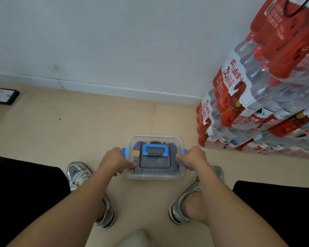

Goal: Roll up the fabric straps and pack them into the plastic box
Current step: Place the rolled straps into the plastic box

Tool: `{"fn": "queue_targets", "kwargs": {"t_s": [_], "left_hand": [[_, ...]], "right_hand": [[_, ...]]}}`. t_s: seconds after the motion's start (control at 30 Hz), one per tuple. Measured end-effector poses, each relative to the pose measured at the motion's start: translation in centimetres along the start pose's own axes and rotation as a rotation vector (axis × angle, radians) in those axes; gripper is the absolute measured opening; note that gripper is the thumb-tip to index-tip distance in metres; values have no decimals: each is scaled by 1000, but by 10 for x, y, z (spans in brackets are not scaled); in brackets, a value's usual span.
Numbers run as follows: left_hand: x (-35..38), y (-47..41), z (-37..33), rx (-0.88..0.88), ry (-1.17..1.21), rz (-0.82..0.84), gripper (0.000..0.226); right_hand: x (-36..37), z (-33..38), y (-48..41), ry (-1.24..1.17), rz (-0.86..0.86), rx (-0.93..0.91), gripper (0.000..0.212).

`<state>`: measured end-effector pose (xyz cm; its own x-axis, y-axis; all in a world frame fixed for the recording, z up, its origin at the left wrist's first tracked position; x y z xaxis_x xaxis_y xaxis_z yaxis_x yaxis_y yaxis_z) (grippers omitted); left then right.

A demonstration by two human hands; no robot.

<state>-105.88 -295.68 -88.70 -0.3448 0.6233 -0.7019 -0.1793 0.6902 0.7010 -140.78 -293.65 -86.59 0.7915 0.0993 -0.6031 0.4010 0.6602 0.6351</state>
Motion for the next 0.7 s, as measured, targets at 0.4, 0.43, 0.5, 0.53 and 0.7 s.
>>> {"fn": "queue_targets", "kwargs": {"t_s": [0.4, 0.43, 0.5, 0.53, 0.7], "left_hand": [[4, -10, -7, 39, -58, 78, 76], [2, -10, -7, 37, -40, 68, 72], [0, -8, -6, 31, -24, 43, 69], [-1, -7, -5, 29, -21, 34, 67], [-2, 6, -9, 63, -27, -17, 55]], "right_hand": [[2, -4, -10, -50, 107, 87, 95], [2, -3, -8, -56, 116, 90, 93], [3, -1, -6, -70, 105, 90, 80], [2, 1, -4, -61, 80, 84, 72], [1, 4, 5, 19, -32, 27, 45]]}}
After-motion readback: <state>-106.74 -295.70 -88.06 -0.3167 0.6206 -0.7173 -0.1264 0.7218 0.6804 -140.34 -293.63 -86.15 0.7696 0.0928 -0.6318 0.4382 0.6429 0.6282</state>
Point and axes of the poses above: each hand's wrist, its own y-axis away from the middle knuckle, its own x-axis out of the palm, z = x × y, the point moved 7 cm from there along -y, towards the middle knuckle, and after that the axes turned 10 degrees about -y, right-handed, at the moved point
